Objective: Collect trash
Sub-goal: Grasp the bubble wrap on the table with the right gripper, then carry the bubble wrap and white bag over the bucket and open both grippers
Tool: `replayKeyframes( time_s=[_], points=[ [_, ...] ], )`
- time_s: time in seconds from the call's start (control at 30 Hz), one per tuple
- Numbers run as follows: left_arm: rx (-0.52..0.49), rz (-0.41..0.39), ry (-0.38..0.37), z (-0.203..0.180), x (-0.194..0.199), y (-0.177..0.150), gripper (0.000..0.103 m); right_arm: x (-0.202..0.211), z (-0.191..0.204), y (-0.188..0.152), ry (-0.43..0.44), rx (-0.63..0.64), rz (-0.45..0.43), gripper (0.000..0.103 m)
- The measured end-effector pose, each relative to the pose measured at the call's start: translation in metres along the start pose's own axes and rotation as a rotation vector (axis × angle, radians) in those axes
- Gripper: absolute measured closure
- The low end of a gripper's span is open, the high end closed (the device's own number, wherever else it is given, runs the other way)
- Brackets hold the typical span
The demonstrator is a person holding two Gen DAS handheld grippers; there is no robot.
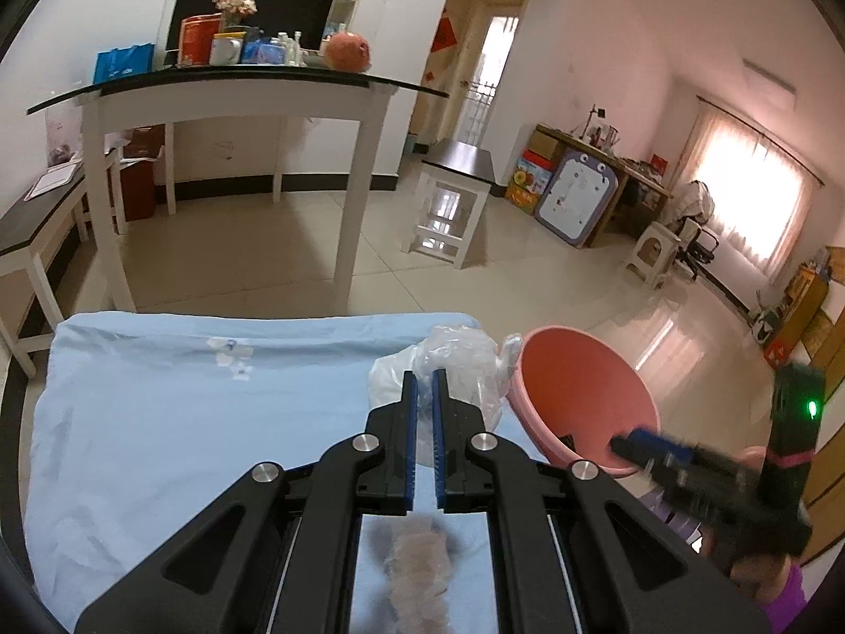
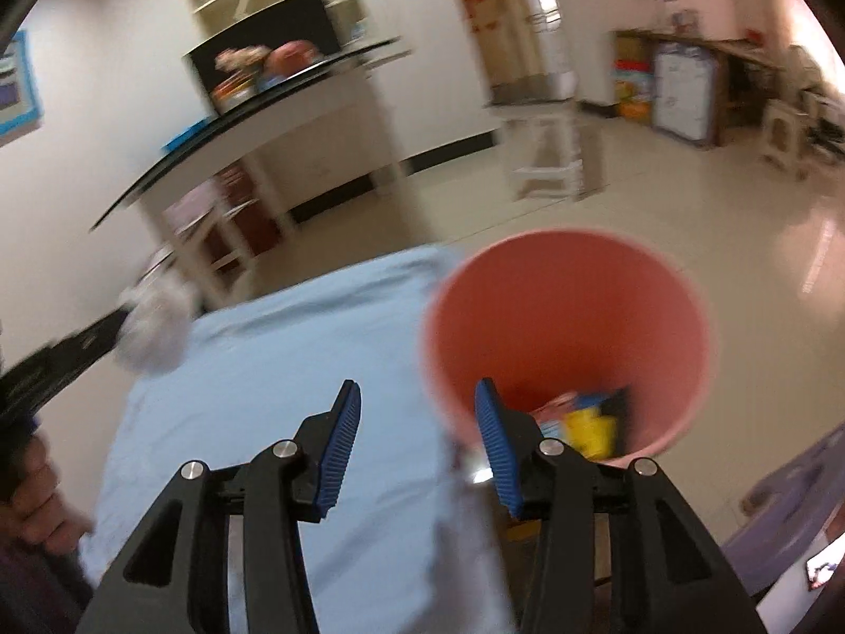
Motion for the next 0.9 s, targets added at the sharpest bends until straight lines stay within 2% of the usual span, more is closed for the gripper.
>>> replayKeyframes(
  time_s=[0.07, 0.2, 0.27, 0.43, 0.57, 0.67, 0.77, 0.9],
  points=[
    [0.014, -0.006, 0.009, 0.007, 0.006, -0.002, 0.098, -0.006, 0.027, -0.020, 0.047, 0.033, 0.057, 0.058],
    [0.039, -0.015, 0.022, 0.022, 0.018, -0.008, 0.098, -0.015, 0.066, -0.055, 0.113, 0.072, 0.160, 0.048],
    [0.057, -0.020, 0.027, 0.030, 0.024, -0.012, 0.098, -0.022, 0.082, -0.074, 0.133, 0.094, 0.215, 0.047],
    [0.085, -0.034, 0.034, 0.045, 0.041, -0.021, 0.098, -0.044, 0.105, -0.107, 0.081, 0.159, 0.301, 0.046],
    [0.109, -0.038, 0.034, 0.057, 0.049, -0.028, 0.098, -0.056, 0.109, -0.128, 0.029, 0.203, 0.321, 0.046],
    [0.122, -0.032, 0.033, 0.062, 0.050, -0.033, 0.098, -0.064, 0.107, -0.138, 0.013, 0.211, 0.336, 0.070],
    [0.129, -0.030, 0.029, 0.065, 0.050, -0.034, 0.098, -0.064, 0.103, -0.138, 0.028, 0.200, 0.329, 0.076],
    [0.132, -0.029, 0.019, 0.063, 0.049, -0.035, 0.098, -0.054, 0.099, -0.129, 0.029, 0.220, 0.276, 0.080]
  ],
)
Point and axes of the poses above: each gripper's, at about its wrist camera, not at the fingertips, and x roughly against the way its jaws point, z to its left, y to its top, the point moved 7 cm from there along -x, roughly the way its jaws point, and after that the axes turned 12 degrees about -x, right-handed, at the moved point
